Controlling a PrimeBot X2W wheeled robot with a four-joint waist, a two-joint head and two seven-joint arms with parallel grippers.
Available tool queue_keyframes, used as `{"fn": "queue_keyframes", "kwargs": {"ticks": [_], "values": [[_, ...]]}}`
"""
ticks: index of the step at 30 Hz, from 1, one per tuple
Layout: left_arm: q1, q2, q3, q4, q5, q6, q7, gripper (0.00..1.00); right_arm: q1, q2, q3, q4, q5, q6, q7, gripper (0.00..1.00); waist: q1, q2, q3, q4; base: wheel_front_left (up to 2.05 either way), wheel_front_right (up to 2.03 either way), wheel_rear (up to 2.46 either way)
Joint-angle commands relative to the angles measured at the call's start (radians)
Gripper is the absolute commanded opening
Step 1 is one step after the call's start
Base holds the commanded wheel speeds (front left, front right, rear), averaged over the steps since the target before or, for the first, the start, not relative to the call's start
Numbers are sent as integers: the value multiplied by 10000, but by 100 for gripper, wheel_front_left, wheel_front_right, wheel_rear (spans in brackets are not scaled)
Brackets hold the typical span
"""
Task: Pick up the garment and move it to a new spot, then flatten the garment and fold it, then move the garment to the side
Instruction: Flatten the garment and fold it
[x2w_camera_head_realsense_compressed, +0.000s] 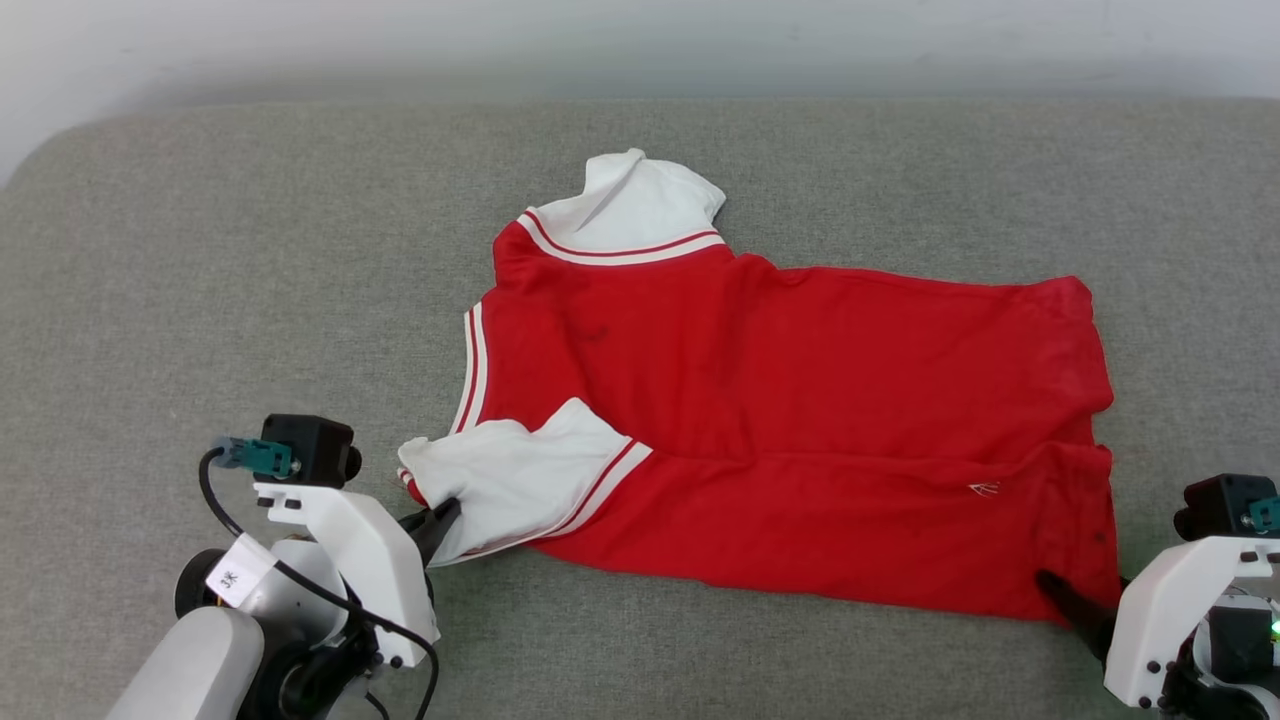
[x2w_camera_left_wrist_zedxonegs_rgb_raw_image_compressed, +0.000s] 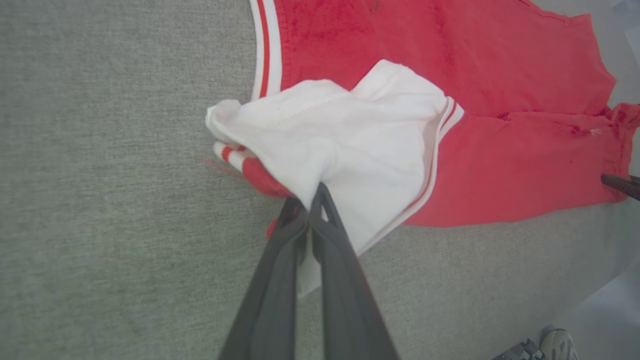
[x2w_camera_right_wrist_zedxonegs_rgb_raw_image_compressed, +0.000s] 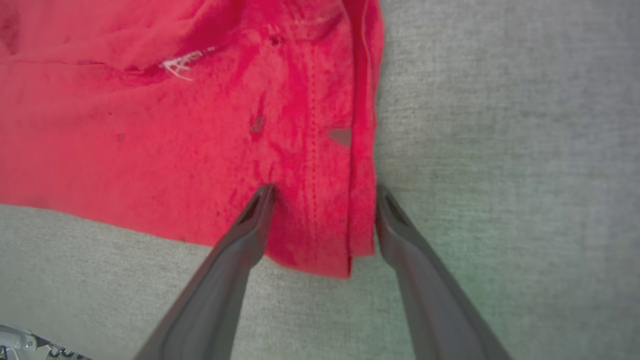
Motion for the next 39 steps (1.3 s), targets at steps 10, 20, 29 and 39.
{"fn": "queue_keyframes", "kwargs": {"ticks": [10, 20, 29, 39], "values": [[-38, -82, -62, -62, 186, -42, -431, 0, -412, 24, 399, 691, 162, -6, 315, 0, 0, 0, 86, 30, 0, 0, 0], [762, -29, 79, 83, 90, 119, -835, 0, -158, -360, 725, -242, 138, -6, 64, 0, 0, 0, -866, -93, 0, 0, 0], [2147, 118, 371, -131, -161, 638, -1011, 0, 763, -517, 801, -828, 347, -6, 72, 0, 0, 0, -1774, 62, 0, 0, 0], [3884, 149, 642, -264, -633, 1165, -1064, 0, 2059, -331, 942, -1017, 537, -6, -20, 0, 0, 0, -2354, 255, 0, 0, 0]]}}
